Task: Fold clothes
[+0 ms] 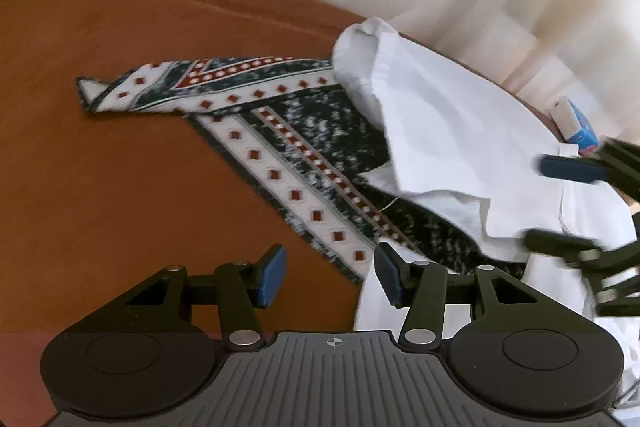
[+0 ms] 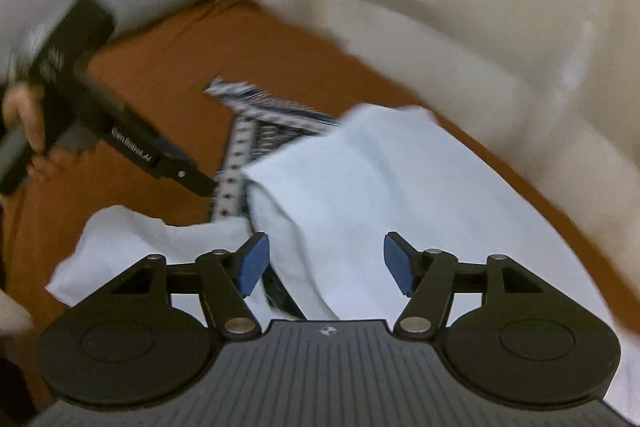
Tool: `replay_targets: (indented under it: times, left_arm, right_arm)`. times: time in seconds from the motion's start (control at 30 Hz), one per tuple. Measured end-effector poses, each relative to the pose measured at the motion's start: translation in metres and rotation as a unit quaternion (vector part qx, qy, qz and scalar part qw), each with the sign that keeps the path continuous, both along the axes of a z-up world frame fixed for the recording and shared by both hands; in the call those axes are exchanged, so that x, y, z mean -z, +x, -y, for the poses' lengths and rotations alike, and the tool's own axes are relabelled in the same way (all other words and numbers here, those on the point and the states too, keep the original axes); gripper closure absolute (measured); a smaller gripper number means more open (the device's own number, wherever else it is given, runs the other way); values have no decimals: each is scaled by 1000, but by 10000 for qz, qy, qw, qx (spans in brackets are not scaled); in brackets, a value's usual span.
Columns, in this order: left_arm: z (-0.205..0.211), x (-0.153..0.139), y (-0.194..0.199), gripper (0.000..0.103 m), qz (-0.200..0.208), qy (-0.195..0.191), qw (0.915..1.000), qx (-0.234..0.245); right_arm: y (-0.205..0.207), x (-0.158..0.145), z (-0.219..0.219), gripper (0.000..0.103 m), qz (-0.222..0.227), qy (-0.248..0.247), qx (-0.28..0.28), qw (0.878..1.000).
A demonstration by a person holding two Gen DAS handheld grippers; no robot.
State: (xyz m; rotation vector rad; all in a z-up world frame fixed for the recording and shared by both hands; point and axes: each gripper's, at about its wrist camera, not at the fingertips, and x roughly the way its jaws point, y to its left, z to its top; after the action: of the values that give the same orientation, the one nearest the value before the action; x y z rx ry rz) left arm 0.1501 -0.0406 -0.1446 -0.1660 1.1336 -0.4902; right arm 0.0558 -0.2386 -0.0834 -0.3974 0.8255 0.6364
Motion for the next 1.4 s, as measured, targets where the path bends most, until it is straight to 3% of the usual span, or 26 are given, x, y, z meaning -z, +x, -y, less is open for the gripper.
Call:
replay_targets:
  times: [0.2,0.27,0.3,0.37,0.43,0.6,0.7,0.83,0.9,1.0,1.2,1.33,1.4]
  left_arm:
    - [-14,4,2,39,107,-171,9996,187]
    - [-11,6,5,39,153,-245,9991,298]
    - [-7,6,7,39,178,-299,9988,359]
    - [3,7,11,38,245,-391,9977,496]
    - [18,9,17,36,274,-512,9965,598]
    - [59,18,35,36,279,-851,9941,611]
    - [72,23,47,36,246,-1015,9935,456]
    - [69,27,65,35,107,-1555,9878,5]
    - [61,33,75,33,-211,-2127,9765,-270]
    - [45,46,86,33,-810,-3065,9458,-706]
    - [31,64,89,31,-1341,-3922,9016,-1235]
    - [26,68,91,31,-1369,-4215,8854,-1405]
    - [23,66,88,32,-1310,-4277,8820,-1485]
  right_arm:
    - [13,32,-70,36,326,-1267,-844,9878]
    - [25,35,-70,66,141,-1283,-804,9884]
    - [33,30,-64,90,-50,-1042,-584,9928]
    - [44,17,-44,90,-262,-358,-10,9990]
    - [54,0,-18,93,-378,335,583,9970]
    - [72,-20,42,94,-856,1652,1599,9694]
    - [75,-22,59,94,-967,1953,1787,9595]
    - [75,-22,60,94,-1019,2006,1685,9597]
    - [75,-22,59,94,-1038,2006,1618,9606]
    - [84,-18,59,94,-1036,1962,1563,9625]
    - [82,-17,60,94,-1071,1965,1494,9631]
    - [78,-16,56,94,-1104,1948,1450,9638]
    - [76,-16,52,94,-1129,1920,1387,9650]
